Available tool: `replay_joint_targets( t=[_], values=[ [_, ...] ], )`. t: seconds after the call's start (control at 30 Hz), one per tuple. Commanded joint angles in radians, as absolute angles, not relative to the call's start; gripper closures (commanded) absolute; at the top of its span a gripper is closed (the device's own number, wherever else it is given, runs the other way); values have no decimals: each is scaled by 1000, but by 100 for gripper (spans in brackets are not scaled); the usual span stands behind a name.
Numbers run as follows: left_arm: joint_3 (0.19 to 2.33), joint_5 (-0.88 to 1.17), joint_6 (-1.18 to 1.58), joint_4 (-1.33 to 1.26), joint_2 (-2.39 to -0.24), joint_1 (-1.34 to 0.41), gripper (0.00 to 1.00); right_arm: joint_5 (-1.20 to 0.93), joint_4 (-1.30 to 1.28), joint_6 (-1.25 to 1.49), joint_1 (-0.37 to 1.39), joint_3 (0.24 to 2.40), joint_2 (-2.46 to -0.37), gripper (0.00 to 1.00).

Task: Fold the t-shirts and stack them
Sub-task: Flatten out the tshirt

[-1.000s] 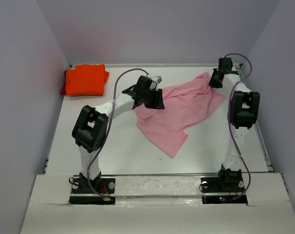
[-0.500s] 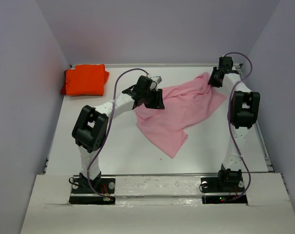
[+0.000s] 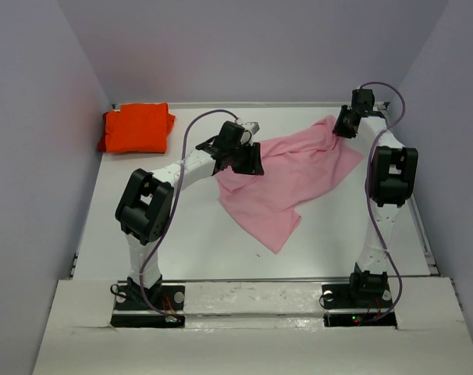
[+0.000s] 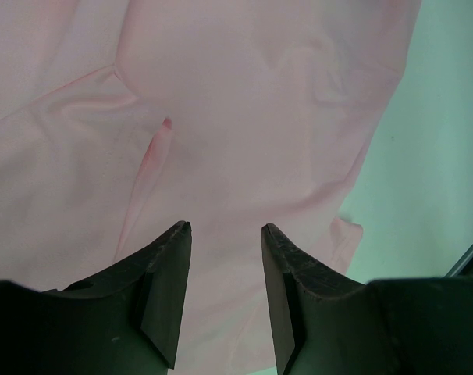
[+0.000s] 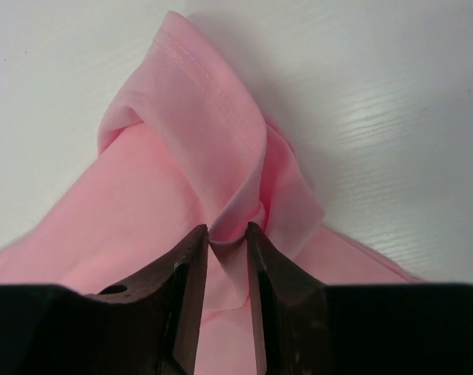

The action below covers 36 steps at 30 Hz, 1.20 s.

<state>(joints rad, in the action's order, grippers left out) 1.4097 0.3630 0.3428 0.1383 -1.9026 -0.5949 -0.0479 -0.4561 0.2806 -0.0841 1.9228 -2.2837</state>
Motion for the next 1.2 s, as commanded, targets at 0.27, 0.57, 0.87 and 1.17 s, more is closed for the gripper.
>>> replay_joint_targets(
  t=[0.27,0.57,0.87,1.17],
  values=[
    [1453,373,328,127,-1870,-603,49,-71,-428,282,-80,1953,-2255,76],
    [1448,357,337,123,-1876,-603,49,-100,-425,296,-80,1933,-2226,100],
    [1155,186,587,-46,-1763,-615,50,-127,-407,313,-80,1901,-2178,100],
    [976,-61,644,-15,-1640,-615,51,-190,-390,342,-80,1882,-2172,100]
  ],
)
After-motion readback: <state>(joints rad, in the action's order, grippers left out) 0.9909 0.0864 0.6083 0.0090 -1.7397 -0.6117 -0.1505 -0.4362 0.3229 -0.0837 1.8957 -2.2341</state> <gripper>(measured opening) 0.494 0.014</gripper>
